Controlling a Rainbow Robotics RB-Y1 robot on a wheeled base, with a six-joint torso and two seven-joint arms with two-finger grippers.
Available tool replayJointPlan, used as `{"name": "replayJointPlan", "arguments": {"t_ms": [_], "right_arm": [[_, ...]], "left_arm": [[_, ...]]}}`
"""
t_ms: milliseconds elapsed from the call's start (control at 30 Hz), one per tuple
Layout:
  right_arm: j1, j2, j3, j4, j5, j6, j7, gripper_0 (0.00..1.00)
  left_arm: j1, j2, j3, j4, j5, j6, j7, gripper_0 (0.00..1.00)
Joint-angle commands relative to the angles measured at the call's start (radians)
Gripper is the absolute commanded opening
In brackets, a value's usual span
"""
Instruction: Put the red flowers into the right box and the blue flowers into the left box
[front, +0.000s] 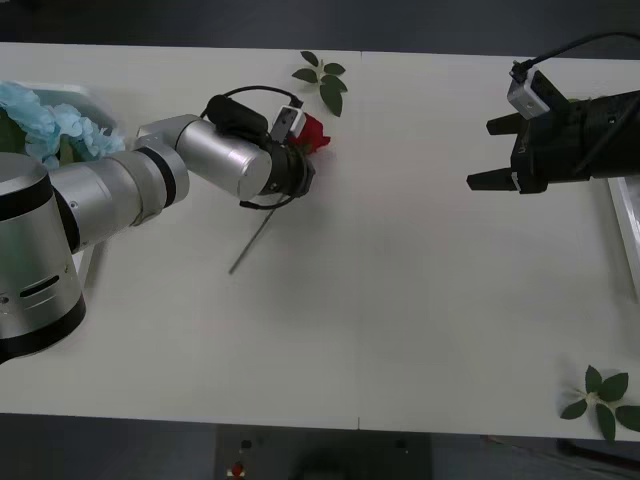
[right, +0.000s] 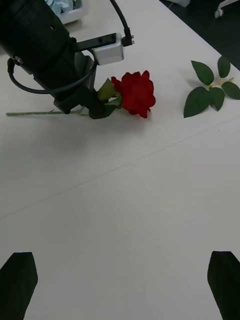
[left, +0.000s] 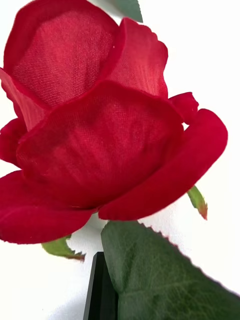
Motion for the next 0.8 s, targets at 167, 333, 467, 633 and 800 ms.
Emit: {"name": "replayJointPlan", "arguments": {"t_ms": [167, 333, 467, 633, 800], "right_arm": [[-0.015, -0.024, -0.023, 0.001, 0.006, -0.006, -0.014, 1.0], [-0.015, -0.024, -0.023, 0.001, 0.006, -0.006, -0.014, 1.0], [-0.015, -0.024, -0.023, 0.001, 0.006, -0.006, -0.014, 1.0], [-0.015, -0.024, -0.023, 0.0, 0.006, -0.006, -0.014, 1.0], [-0.015, -0.024, -0.023, -0.003, -0.002, -0.013, -0.014, 1.0]], "left_arm": [[-0.035, 0.086, 0.081, -0.096, 0.011, 0.205, 0.015, 0.0], [-0.041, 0.157, 0.151, -0.189, 0.005, 0.277, 0.013, 0.0], [-0.049, 0.209, 0.253, -0.245, -0.004, 0.383, 0.001, 0.0], [-0.056, 0.27, 0.392, -0.289, -0.023, 0.507, -0.019, 0.0], [-0.055, 0.358, 0.556, -0.352, -0.042, 0.64, -0.083, 0.0]]}}
